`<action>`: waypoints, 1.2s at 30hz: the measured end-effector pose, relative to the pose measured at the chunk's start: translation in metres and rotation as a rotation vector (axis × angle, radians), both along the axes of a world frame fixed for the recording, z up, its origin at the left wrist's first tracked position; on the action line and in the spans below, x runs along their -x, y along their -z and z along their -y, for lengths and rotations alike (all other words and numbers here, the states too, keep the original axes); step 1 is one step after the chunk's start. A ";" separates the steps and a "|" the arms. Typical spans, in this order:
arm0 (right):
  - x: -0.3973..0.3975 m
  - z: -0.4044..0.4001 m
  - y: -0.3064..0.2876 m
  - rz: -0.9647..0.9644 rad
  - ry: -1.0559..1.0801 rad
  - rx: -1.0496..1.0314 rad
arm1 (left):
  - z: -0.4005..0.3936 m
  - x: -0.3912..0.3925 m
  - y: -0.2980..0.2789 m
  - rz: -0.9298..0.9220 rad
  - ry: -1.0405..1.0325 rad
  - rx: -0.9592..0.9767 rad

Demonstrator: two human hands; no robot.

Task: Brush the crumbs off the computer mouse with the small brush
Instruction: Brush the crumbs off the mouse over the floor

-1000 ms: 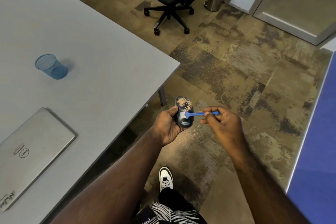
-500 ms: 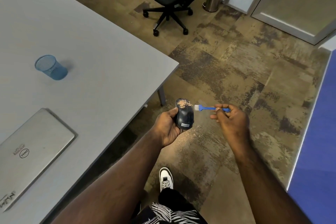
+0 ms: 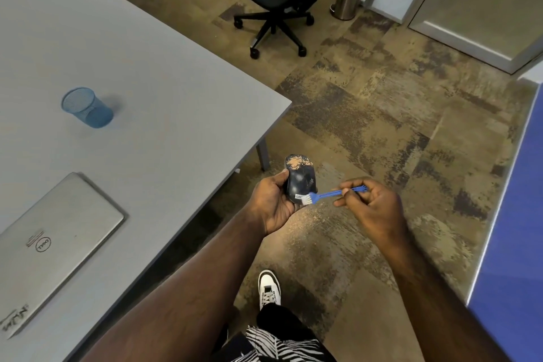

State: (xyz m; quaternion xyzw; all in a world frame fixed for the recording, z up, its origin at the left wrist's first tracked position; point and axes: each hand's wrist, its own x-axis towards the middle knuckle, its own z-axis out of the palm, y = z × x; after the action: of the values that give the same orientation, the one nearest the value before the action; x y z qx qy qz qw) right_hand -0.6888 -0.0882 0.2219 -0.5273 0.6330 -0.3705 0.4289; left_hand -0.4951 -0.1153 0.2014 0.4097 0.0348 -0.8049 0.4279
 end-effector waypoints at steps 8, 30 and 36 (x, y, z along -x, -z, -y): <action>0.001 -0.004 -0.002 -0.019 -0.040 0.083 | -0.001 -0.006 0.000 0.002 -0.019 -0.005; 0.001 0.006 -0.001 0.153 0.171 0.060 | -0.001 -0.004 0.006 0.004 0.031 0.005; 0.006 0.009 0.007 0.034 0.223 0.015 | 0.000 -0.003 0.004 -0.010 0.017 -0.001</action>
State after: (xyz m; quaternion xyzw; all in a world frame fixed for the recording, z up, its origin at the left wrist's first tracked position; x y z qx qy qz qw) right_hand -0.6946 -0.0973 0.2147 -0.4506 0.6776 -0.4295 0.3916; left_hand -0.4916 -0.1155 0.1973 0.4062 0.0337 -0.8105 0.4206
